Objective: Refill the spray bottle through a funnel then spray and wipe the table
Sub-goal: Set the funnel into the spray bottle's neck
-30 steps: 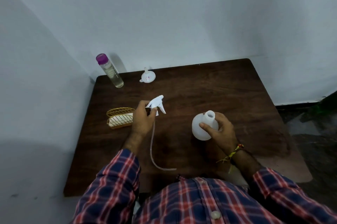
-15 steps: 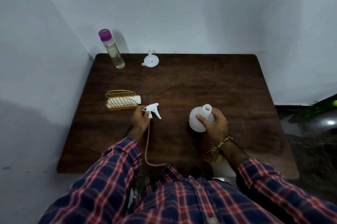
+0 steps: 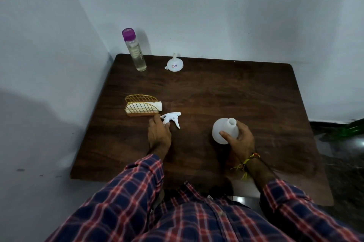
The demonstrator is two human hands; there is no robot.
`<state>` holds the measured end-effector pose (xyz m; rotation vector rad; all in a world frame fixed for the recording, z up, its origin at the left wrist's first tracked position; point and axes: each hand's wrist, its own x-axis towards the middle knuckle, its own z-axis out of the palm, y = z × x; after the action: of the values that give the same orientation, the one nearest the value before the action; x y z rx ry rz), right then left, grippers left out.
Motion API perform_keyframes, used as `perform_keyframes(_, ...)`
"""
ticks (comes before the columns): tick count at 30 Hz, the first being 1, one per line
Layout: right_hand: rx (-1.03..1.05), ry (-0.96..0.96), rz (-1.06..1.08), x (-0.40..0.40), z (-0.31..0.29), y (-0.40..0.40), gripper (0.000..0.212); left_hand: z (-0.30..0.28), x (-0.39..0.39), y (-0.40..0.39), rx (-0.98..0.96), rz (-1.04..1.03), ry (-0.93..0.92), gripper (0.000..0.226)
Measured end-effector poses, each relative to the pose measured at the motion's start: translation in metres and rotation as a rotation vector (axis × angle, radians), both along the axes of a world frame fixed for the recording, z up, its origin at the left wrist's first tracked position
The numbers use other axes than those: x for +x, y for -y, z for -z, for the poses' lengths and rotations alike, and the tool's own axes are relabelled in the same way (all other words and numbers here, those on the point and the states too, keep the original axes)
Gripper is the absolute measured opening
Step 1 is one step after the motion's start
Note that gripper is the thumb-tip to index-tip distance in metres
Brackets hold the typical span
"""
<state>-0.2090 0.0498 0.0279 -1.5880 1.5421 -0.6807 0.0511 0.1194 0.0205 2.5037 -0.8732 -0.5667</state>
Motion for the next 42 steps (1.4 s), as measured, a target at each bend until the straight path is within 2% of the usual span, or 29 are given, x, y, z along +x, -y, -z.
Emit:
perform_keyframes(5,0.005,0.083,-0.048,-0.014,-0.007,-0.003,0.069,-0.012,-0.016,-0.003,-0.043,0.129,0.228,0.048)
perform_keyframes(13,-0.029,0.082,-0.036,-0.029,-0.036,0.021,0.048,-0.013,-0.029,0.04,-0.154,0.355,0.25,0.039)
perform_keyframes(17,-0.062,-0.02,-0.146,-0.014,-0.062,0.049,0.035,-0.012,-0.016,0.075,0.003,0.422,0.234,0.049)
perform_keyframes(23,-0.02,-0.199,-0.359,0.017,-0.088,0.096,0.036,-0.013,0.001,0.121,0.26,0.491,0.171,0.067)
perform_keyframes(27,-0.022,-0.291,-0.449,0.043,-0.097,0.126,0.037,-0.008,0.02,0.145,0.4,0.507,0.103,0.095)
perform_keyframes(29,-0.021,-0.341,-0.49,0.057,-0.099,0.143,0.038,-0.002,0.03,0.152,0.47,0.533,0.065,0.118)
perform_keyframes(31,-0.035,-0.395,-0.555,0.075,-0.099,0.163,0.042,0.006,0.038,0.158,0.495,0.537,0.02,0.13)
perform_keyframes(35,-0.016,-0.46,-0.632,0.118,-0.089,0.208,0.059,0.018,0.042,0.171,0.443,0.485,0.001,0.106)
perform_keyframes(37,0.002,-0.463,-0.646,0.148,-0.079,0.227,0.07,0.022,0.043,0.175,0.435,0.452,-0.03,0.105)
perform_keyframes(40,0.037,-0.404,-0.636,0.197,-0.055,0.247,0.082,0.025,0.047,0.178,0.452,0.441,-0.097,0.117)
perform_keyframes(42,0.055,-0.328,-0.609,0.23,-0.035,0.256,0.079,0.025,0.05,0.179,0.465,0.466,-0.128,0.134)
